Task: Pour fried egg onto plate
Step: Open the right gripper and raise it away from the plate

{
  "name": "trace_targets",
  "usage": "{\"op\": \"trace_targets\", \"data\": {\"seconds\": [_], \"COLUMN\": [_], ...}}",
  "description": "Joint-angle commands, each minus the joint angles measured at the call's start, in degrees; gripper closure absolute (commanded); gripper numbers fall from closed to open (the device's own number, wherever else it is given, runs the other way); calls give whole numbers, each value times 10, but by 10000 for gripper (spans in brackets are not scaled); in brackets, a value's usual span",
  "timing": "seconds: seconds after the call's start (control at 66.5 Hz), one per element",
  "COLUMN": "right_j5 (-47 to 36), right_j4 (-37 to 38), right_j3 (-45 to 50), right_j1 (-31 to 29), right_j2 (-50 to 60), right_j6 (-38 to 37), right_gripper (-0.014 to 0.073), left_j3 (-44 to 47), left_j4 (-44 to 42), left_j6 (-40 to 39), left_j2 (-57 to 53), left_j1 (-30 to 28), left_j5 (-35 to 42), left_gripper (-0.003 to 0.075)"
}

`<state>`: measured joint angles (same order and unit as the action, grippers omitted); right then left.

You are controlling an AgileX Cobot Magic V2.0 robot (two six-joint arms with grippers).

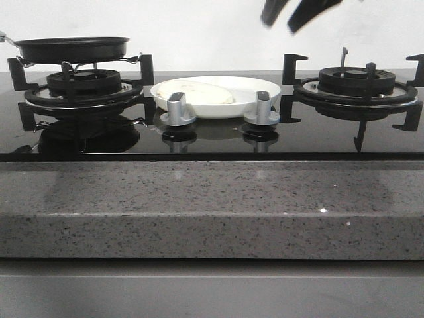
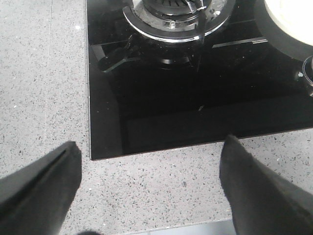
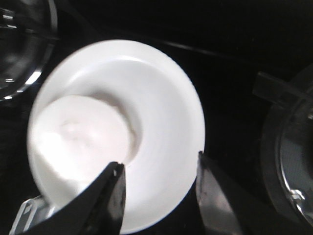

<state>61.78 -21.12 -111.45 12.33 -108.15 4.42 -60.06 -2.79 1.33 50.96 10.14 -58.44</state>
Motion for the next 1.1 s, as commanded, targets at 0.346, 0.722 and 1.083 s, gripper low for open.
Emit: {"op": "trace_targets", "data": {"seconds": [0.346, 0.722, 1.083], "right_j5": [-131, -182, -177], "right_j4": [49, 52, 52], "right_j3": [275, 536, 590], "right_j1": [36, 36, 36], "right_j2": [336, 529, 588], "right_j6": [1, 1, 1], "right_gripper": [221, 221, 221], "left_j3": [-14, -14, -14], "left_j4": [1, 1, 1], "left_j6": [-6, -6, -6], "left_j2": [-3, -3, -3], "left_j1": [5, 5, 5], "left_j5": [34, 34, 34], "left_gripper": [154, 154, 154]}}
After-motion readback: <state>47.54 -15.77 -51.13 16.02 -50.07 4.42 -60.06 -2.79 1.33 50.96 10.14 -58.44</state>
